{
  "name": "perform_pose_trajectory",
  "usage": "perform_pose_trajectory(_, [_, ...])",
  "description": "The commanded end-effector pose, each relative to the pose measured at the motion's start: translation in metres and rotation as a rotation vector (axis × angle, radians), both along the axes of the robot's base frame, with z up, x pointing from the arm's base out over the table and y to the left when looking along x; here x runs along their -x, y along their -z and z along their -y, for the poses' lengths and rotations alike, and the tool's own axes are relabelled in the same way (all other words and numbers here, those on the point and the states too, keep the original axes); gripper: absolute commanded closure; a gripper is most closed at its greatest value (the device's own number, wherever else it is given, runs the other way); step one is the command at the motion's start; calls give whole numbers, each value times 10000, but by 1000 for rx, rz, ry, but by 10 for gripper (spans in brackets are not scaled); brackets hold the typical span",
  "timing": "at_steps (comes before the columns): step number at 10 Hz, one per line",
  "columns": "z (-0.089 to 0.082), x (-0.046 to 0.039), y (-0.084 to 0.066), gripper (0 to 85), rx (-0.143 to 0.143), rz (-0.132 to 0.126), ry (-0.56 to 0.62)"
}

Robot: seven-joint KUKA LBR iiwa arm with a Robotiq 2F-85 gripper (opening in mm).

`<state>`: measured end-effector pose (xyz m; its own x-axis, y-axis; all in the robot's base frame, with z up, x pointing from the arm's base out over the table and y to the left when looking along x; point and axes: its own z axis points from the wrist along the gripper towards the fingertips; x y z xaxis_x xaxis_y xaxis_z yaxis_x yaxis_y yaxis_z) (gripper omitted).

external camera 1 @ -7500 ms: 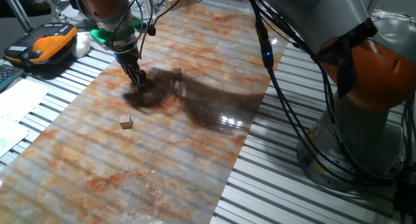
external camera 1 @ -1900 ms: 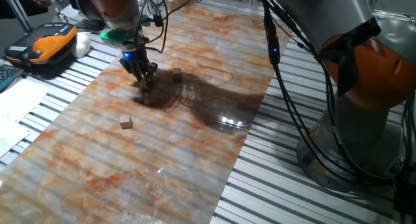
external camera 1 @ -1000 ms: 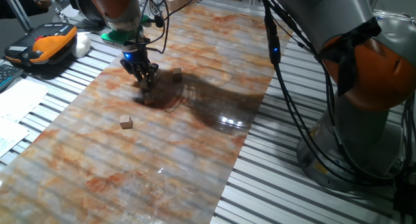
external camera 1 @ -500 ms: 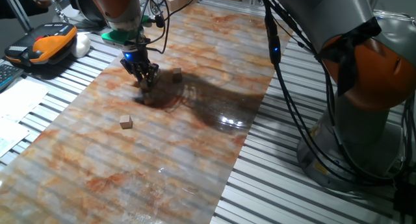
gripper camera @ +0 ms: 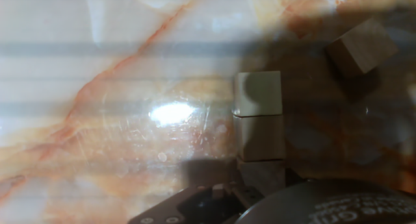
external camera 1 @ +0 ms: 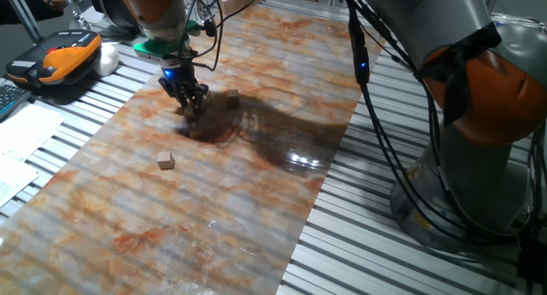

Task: Stack the blocks into a pyramid shape

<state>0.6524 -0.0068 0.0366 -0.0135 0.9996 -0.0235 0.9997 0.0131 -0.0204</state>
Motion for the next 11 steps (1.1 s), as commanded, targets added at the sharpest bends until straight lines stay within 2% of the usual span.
perform_pose_trajectory(1, [1,-4,-4,850,0,1,1])
perform_pose_trajectory(3, [-2,-9,-11,850,9,-7,-2])
perform_pose_trajectory(11, [11,-25,-8,850,11,-5,-22])
